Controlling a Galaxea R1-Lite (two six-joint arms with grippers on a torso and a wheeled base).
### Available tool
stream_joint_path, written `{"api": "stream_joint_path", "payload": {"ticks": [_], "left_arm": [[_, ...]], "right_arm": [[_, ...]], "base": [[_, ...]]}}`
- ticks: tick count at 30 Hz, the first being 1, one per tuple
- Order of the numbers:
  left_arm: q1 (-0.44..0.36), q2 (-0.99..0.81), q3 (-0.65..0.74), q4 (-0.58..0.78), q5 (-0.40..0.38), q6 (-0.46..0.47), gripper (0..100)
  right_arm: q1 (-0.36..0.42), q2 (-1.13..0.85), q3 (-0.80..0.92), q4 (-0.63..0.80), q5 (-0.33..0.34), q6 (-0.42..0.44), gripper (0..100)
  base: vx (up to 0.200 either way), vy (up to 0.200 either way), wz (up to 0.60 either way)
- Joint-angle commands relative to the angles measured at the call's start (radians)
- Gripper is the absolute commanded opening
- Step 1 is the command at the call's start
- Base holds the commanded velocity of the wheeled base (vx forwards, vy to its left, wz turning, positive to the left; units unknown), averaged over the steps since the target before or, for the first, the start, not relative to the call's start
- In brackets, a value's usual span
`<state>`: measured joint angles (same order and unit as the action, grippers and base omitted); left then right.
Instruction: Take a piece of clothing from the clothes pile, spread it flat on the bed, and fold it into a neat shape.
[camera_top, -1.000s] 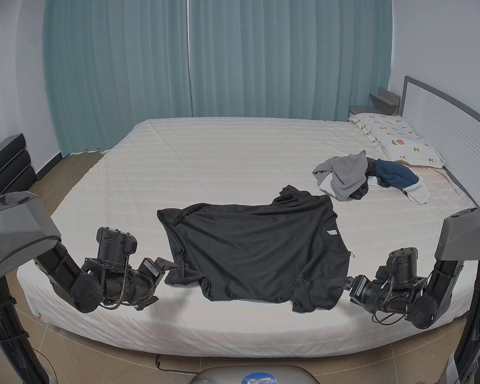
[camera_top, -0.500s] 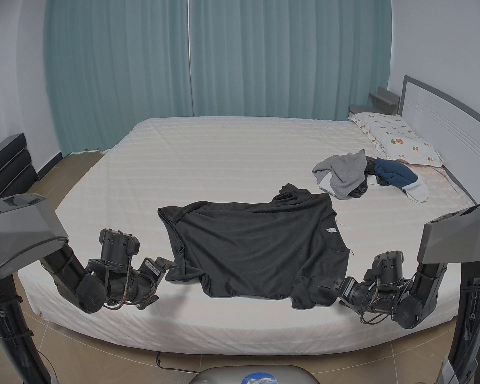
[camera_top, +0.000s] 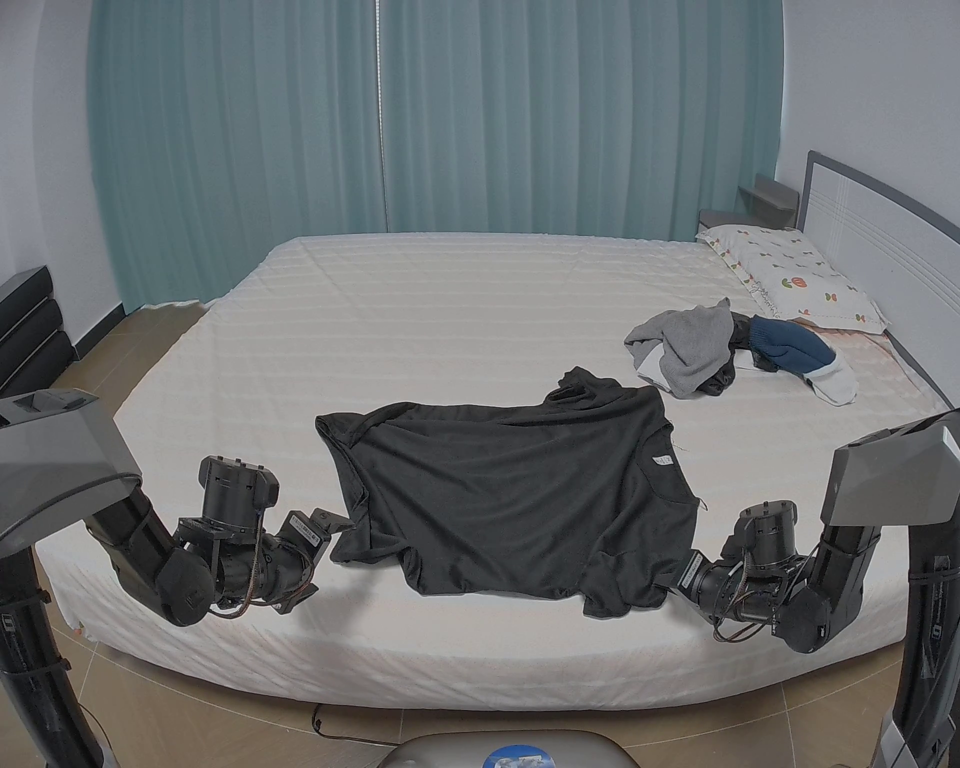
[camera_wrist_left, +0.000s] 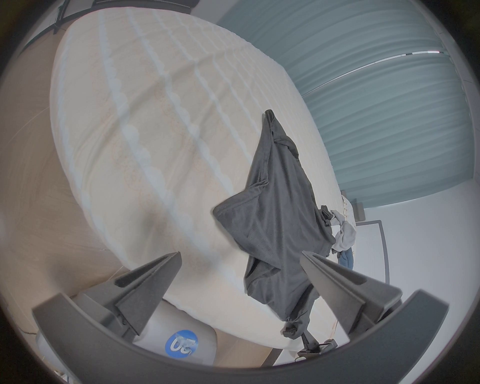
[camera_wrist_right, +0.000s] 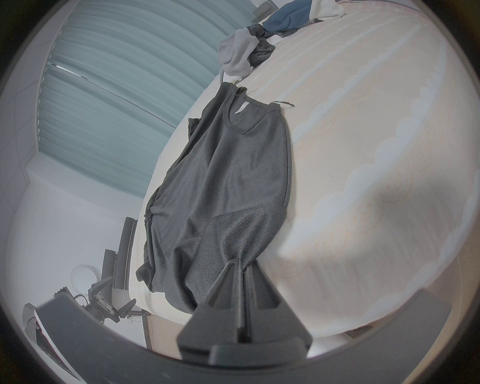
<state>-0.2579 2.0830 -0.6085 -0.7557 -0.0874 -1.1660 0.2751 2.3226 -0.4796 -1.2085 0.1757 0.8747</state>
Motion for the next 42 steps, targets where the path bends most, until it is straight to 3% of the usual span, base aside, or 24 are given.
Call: {"api": "stream_joint_path", "payload": {"ticks": [1, 14, 25, 32, 41, 42], "left_arm": [[0.002, 0.032, 0.007, -0.024, 0.018, 0.003, 100], [0.000, 0.057, 0.004, -0.048, 0.046, 0.009, 100], [-0.012, 0.143, -0.119, -0.037, 0.078, 0.049, 100], [-0.043, 0.221, -0.198, -0.034, 0.156, 0.150, 100], [-0.052, 0.249, -0.310, 0.067, 0.160, 0.158, 100], [-0.050, 0.249, -0.324, 0.095, 0.160, 0.160, 0]], "right_arm": [[-0.005, -0.042, 0.029, 0.000, 0.001, 0.000, 0], [-0.105, -0.207, 0.085, 0.040, 0.042, -0.005, 0], [-0.182, -0.288, 0.081, 0.107, 0.054, -0.006, 0], [-0.186, -0.273, 0.078, 0.107, 0.054, -0.006, 0], [-0.186, -0.269, 0.078, 0.107, 0.054, -0.006, 0], [-0.188, -0.265, 0.078, 0.107, 0.054, -0.006, 0]], "base": [[0.000, 0.000, 0.00], [0.000, 0.000, 0.00], [0.000, 0.000, 0.00], [0.000, 0.000, 0.00], [0.000, 0.000, 0.00], [0.000, 0.000, 0.00]]}}
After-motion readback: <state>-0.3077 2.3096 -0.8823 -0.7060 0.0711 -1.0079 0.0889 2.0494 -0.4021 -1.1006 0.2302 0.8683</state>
